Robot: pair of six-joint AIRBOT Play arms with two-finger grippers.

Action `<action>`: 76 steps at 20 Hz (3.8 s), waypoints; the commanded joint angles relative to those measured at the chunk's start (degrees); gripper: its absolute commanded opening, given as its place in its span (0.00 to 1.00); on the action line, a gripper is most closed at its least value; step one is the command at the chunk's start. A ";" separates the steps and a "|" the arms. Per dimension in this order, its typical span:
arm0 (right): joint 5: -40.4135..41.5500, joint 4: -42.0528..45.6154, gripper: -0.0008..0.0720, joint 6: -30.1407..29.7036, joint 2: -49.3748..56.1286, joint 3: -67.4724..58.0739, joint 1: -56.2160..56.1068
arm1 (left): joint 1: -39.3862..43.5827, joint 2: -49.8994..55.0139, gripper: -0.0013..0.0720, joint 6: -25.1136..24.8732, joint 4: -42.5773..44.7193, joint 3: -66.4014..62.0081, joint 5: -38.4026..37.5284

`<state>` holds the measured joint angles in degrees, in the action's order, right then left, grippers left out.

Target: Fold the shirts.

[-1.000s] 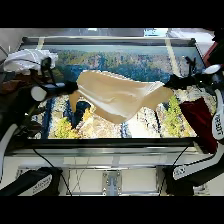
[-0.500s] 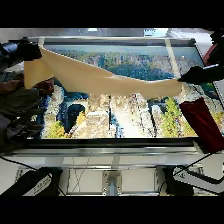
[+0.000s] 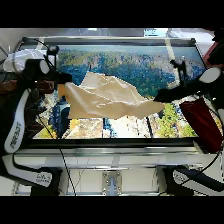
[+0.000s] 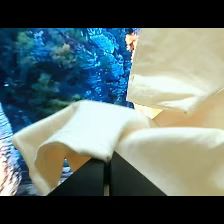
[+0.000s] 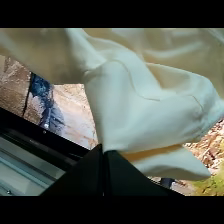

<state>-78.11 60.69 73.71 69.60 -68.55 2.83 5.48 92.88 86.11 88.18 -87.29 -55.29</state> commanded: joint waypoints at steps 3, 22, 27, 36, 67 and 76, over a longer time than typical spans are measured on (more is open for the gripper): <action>12.52 5.55 0.05 3.43 -0.11 14.27 -2.36 | -0.09 11.06 0.04 0.07 -1.25 -0.11 6.34; 9.51 42.42 0.49 19.82 -2.34 13.75 -2.34 | -11.61 -28.70 0.91 1.05 -0.11 9.75 -8.87; 22.56 28.13 0.49 19.26 -2.34 13.73 -2.36 | -11.67 -30.51 0.91 2.03 -20.06 32.52 -1.64; 21.42 27.80 0.49 16.46 -2.36 13.75 -2.36 | -12.28 -30.16 0.91 18.05 -24.90 51.17 5.77; 16.37 -10.69 0.49 -0.72 2.91 14.05 18.82 | -12.28 -20.13 0.04 2.43 -52.57 49.79 17.44; 13.94 -17.57 0.49 -6.73 17.40 14.58 11.98 | -12.26 -20.52 0.04 1.40 -52.11 41.70 12.76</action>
<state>-63.31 46.04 69.54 83.11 -54.04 16.78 -6.76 72.49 88.07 35.86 -44.18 -41.47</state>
